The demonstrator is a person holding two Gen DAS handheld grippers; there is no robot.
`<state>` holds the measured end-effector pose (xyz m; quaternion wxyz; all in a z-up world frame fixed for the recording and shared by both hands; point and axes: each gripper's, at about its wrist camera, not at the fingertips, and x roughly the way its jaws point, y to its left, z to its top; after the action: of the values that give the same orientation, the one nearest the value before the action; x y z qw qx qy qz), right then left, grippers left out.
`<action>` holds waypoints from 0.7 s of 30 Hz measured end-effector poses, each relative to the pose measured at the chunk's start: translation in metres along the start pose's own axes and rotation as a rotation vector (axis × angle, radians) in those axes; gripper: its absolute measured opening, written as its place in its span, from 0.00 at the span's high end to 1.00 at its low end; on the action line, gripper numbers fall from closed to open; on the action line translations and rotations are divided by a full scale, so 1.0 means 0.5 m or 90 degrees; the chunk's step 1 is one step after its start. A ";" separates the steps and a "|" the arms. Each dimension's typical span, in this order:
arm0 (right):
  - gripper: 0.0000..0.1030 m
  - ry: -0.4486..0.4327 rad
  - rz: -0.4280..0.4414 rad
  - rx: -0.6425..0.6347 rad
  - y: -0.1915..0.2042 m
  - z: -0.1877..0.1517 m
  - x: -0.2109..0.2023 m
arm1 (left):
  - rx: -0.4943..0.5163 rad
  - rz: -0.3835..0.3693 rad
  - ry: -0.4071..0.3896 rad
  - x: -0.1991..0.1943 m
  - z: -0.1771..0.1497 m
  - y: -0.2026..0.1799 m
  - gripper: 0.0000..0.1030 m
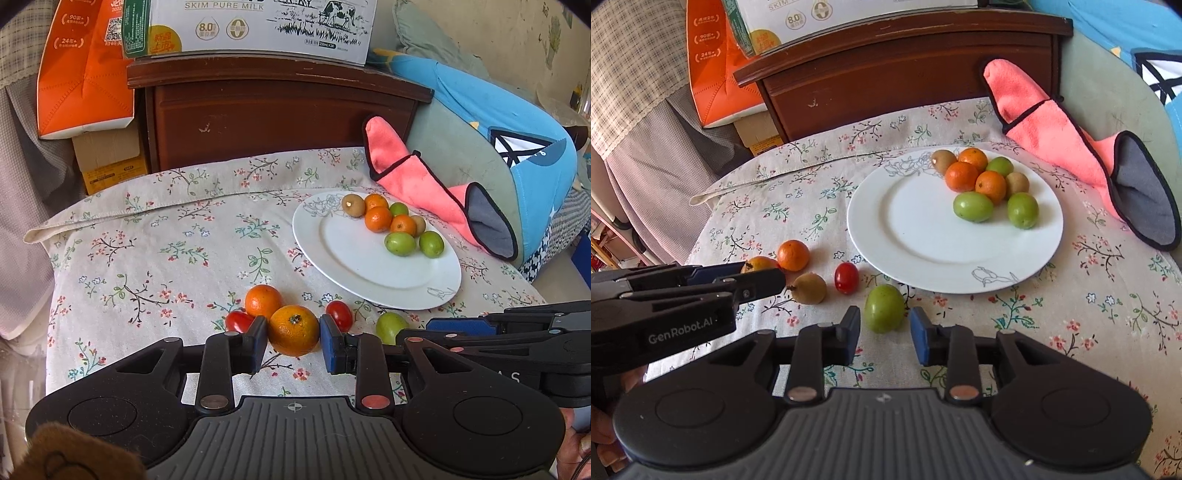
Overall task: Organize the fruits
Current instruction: 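Carry both fruits onto the white plate and open both tools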
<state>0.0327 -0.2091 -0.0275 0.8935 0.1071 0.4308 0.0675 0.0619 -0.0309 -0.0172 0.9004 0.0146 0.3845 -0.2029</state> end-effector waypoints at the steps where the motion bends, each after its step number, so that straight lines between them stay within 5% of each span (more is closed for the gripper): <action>1: 0.66 0.003 0.002 0.006 -0.002 0.002 0.005 | 0.002 0.000 0.001 0.001 -0.001 -0.001 0.73; 11: 0.75 0.008 -0.010 -0.022 0.022 0.002 0.038 | -0.008 0.004 -0.005 -0.002 0.004 0.002 0.73; 21: 0.75 -0.057 0.043 -0.021 0.020 0.069 -0.046 | 0.022 -0.027 -0.058 -0.046 0.086 -0.030 0.73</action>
<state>0.0450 -0.2090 0.0133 0.9108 0.1098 0.3852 0.0998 0.0717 -0.0446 0.0310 0.9120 0.0124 0.3401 -0.2290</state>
